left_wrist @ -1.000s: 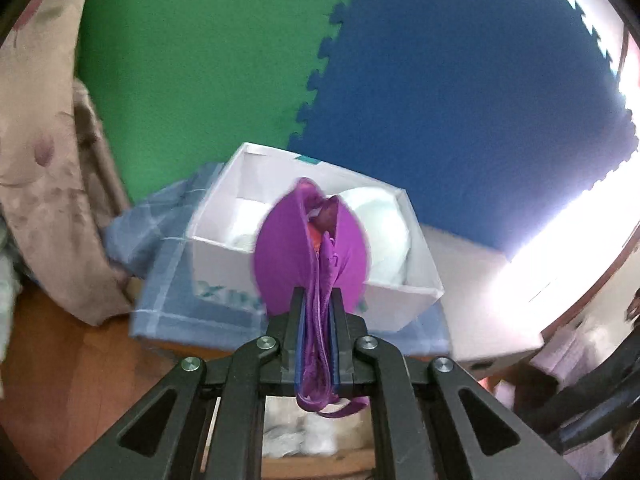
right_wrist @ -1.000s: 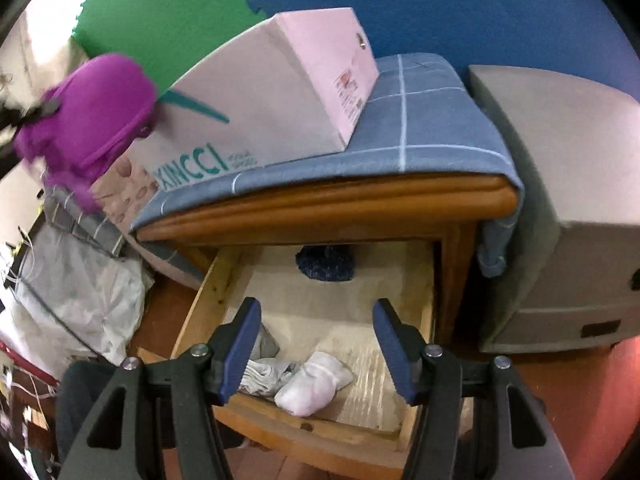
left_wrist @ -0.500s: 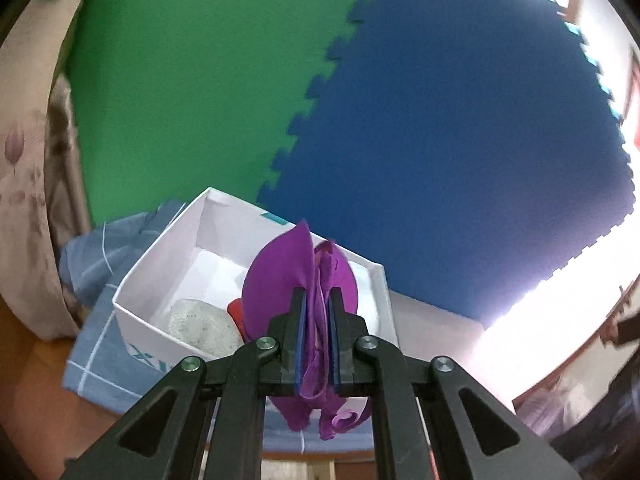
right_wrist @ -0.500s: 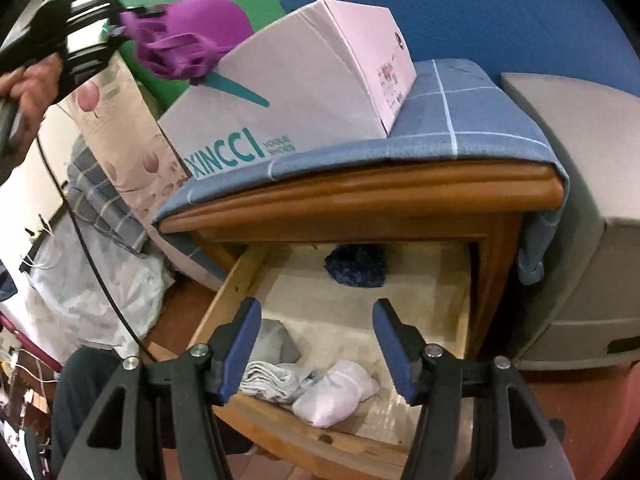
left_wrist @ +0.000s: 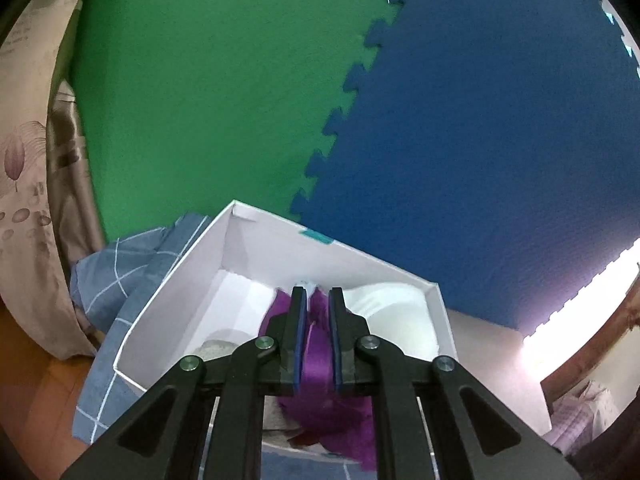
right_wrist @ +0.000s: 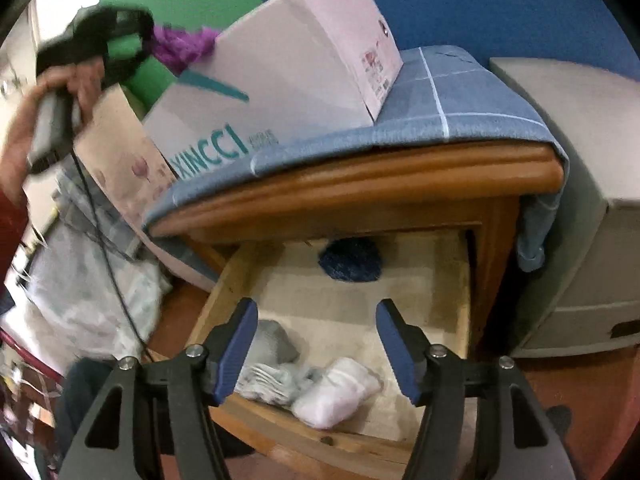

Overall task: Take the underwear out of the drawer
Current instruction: 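Open the left tool to drop the purple bra into the white box while the right releases the red sock, then move both tools back down into the open drawer, then grasp the white sock with the right tool, then grasp the pale grey underwear with the left tool while the right holds the white sock, then carry the grey underwear into the white box and open the left tool, then carry the white sock into the white box and open the right tool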

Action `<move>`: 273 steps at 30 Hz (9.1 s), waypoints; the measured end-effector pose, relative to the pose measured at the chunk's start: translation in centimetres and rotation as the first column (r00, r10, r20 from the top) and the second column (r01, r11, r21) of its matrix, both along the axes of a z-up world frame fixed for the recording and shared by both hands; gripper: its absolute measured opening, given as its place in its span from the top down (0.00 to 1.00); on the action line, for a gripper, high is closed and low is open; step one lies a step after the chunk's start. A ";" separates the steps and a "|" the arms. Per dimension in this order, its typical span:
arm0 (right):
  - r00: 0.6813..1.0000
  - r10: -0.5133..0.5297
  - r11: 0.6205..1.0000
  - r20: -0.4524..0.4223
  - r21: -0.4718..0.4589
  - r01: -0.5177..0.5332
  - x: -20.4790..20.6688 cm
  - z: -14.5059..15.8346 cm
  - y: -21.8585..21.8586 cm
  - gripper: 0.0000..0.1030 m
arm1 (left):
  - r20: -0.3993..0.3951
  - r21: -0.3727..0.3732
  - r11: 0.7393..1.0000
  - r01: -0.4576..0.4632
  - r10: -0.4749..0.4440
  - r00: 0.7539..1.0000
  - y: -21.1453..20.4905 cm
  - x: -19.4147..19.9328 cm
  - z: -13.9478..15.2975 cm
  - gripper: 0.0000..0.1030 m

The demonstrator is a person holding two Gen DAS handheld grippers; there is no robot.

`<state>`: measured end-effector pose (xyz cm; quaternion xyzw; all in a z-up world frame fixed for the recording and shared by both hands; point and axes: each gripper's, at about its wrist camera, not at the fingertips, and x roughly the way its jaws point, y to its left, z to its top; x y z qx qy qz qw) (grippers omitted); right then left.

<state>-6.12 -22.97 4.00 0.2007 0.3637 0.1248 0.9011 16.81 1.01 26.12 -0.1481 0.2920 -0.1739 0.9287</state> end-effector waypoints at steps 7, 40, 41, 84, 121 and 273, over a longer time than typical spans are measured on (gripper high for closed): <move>0.969 -0.109 0.969 0.223 0.242 0.053 0.7 1.9 1.0 0.12 | 0.045 0.062 0.998 0.022 -0.024 0.999 -0.3 -2.6 -0.3 0.51; 0.948 0.317 0.791 0.027 0.544 -0.280 1.7 -1.5 28.0 0.10 | 0.286 0.181 0.976 0.123 -0.172 0.943 3.7 -26.7 7.5 0.15; 0.940 0.340 0.799 0.031 0.517 -0.306 0.6 -1.1 28.5 0.10 | 0.323 0.166 0.981 0.104 -0.154 0.934 4.1 -27.4 8.5 0.14; 0.681 -0.070 0.917 -0.729 -0.316 -0.244 6.7 -12.2 11.2 0.09 | -0.173 0.278 0.960 -0.023 0.074 0.982 9.8 -15.0 -18.8 0.00; 0.582 -0.079 0.882 -0.809 -0.329 -0.337 6.6 -15.8 13.7 0.65 | -0.225 0.313 0.949 -0.034 0.109 0.968 10.7 -13.7 -21.1 0.00; 0.967 -0.061 0.961 -0.246 -0.275 -0.009 -0.5 3.2 7.0 0.66 | -0.006 0.431 0.894 -0.122 0.139 0.990 9.1 -15.3 -7.9 0.14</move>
